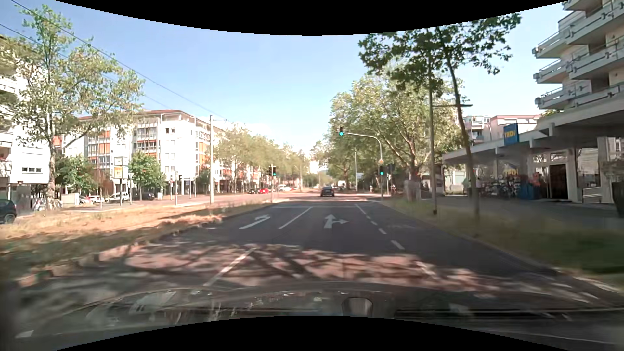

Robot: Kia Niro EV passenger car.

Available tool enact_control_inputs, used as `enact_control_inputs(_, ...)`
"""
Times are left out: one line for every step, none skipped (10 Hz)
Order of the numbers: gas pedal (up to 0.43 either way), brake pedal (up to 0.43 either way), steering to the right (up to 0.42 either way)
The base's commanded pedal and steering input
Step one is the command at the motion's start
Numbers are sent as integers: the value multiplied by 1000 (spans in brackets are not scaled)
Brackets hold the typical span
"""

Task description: Follow the waypoints while adhering to traffic rules and regulations

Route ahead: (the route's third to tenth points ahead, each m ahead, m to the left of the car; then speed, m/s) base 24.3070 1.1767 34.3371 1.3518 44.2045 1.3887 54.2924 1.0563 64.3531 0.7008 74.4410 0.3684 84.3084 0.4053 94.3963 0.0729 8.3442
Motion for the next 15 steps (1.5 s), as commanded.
enact_control_inputs(118, 0, 0)
enact_control_inputs(118, 0, 2)
enact_control_inputs(118, 0, 3)
enact_control_inputs(118, 0, 3)
enact_control_inputs(118, 0, 2)
enact_control_inputs(118, 0, 2)
enact_control_inputs(118, 0, 3)
enact_control_inputs(118, 0, 3)
enact_control_inputs(118, 0, 3)
enact_control_inputs(118, 0, 3)
enact_control_inputs(118, 0, 3)
enact_control_inputs(118, 0, 3)
enact_control_inputs(118, 0, 2)
enact_control_inputs(118, 0, 1)
enact_control_inputs(118, 0, -3)
